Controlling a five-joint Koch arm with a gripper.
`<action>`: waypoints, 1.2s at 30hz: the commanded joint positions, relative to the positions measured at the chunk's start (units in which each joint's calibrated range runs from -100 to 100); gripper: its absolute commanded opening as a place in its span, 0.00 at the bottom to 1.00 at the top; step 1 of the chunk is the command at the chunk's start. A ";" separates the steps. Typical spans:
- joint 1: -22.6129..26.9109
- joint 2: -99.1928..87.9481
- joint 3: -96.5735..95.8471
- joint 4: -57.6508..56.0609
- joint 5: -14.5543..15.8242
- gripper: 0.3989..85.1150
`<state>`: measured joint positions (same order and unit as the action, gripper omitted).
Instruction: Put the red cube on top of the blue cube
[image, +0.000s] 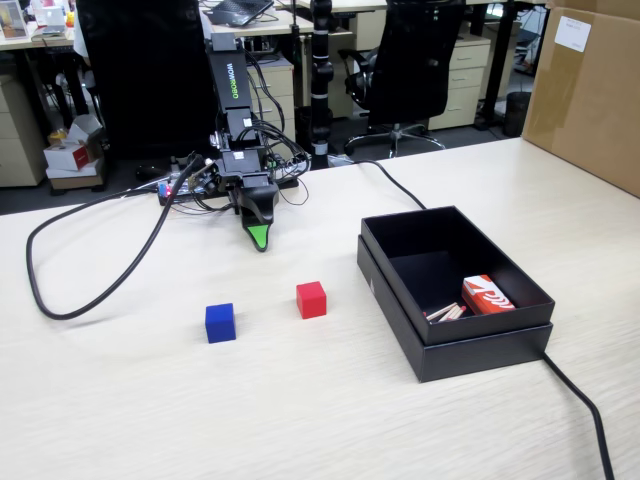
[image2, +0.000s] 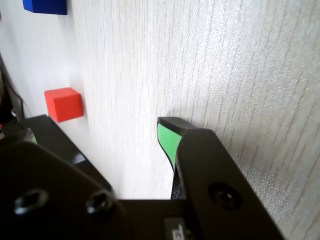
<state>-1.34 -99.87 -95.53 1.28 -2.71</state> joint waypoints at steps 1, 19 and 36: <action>0.00 -0.13 -1.03 -2.18 -0.20 0.57; 0.05 -0.13 -0.94 -2.18 -0.34 0.56; 0.88 6.30 24.63 -28.10 2.54 0.55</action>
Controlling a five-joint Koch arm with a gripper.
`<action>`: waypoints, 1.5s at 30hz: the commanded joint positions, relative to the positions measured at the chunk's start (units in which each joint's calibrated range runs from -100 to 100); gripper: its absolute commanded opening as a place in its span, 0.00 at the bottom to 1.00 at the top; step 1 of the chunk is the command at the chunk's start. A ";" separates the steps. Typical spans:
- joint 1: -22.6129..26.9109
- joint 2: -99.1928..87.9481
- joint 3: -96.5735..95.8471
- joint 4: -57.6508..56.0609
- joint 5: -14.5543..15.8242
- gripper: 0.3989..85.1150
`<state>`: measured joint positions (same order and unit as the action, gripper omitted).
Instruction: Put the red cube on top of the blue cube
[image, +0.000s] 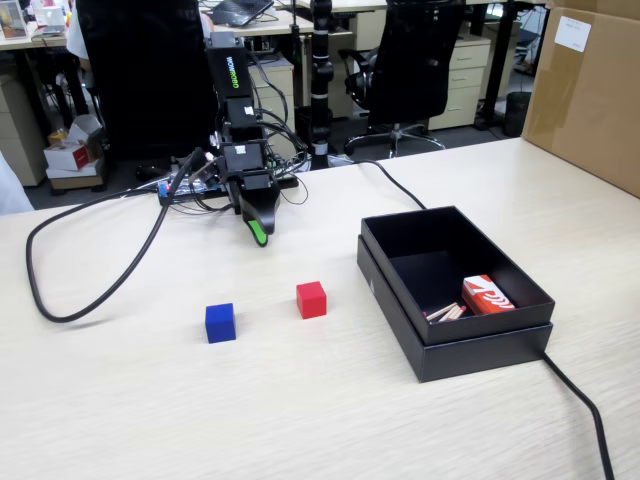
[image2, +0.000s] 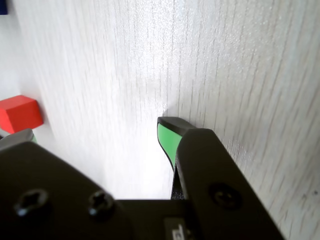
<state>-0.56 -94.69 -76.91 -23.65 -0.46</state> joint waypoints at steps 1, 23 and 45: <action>0.20 2.38 8.64 -5.42 0.63 0.55; 4.40 59.41 75.18 -40.66 7.52 0.55; 2.49 98.54 98.30 -42.82 5.91 0.53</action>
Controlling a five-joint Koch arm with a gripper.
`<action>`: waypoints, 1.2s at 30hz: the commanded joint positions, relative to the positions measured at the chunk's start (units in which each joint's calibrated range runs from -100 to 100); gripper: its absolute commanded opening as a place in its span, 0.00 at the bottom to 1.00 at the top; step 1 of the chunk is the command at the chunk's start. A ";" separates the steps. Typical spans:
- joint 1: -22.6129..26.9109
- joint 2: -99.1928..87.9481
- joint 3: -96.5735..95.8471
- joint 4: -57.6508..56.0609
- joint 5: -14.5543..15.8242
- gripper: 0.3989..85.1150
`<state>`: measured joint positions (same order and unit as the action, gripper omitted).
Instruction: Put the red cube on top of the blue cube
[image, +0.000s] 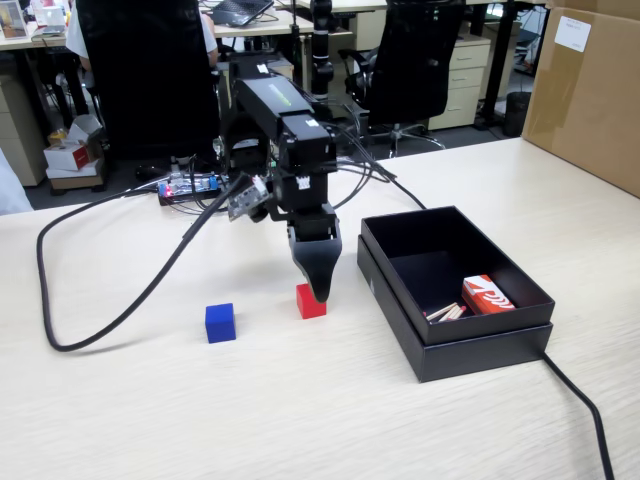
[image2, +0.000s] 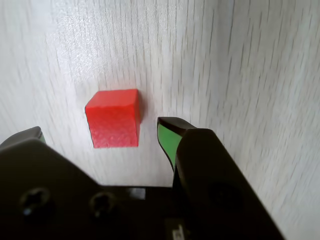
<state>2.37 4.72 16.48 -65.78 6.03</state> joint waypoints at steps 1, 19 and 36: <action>-0.54 -0.08 5.01 -0.79 -0.68 0.53; -0.83 5.09 6.91 -0.70 -2.10 0.46; -0.63 8.53 8.82 0.16 -2.54 0.01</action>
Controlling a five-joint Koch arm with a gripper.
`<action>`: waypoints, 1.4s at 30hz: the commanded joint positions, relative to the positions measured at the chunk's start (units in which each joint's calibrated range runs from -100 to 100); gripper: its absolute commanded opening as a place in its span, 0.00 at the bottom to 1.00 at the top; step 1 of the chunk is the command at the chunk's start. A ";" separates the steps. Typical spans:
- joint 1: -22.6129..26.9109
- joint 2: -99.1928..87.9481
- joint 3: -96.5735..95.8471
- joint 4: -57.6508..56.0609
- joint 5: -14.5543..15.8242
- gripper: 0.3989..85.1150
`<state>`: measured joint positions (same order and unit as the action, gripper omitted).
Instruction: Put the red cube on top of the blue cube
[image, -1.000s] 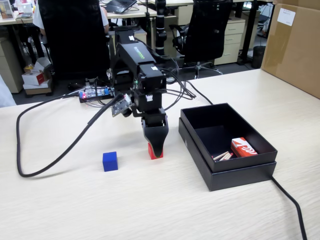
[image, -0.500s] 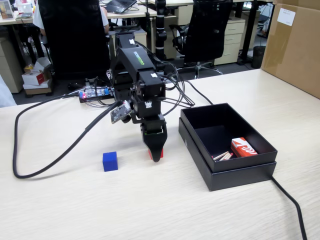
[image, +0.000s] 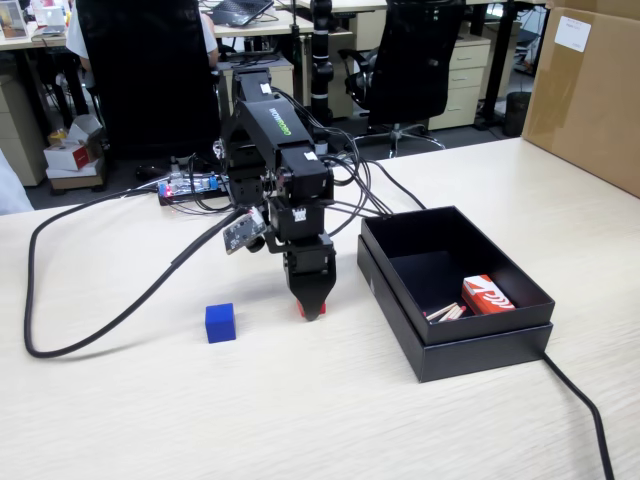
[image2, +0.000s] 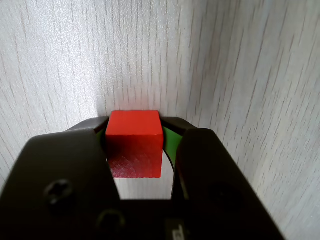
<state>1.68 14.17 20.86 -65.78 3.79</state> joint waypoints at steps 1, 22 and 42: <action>0.05 -0.92 4.35 0.16 -0.29 0.01; -4.69 -31.56 -5.08 0.16 -4.15 0.00; -12.26 -13.77 7.16 1.80 -8.06 0.01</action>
<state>-10.23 0.06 23.05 -65.78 -3.98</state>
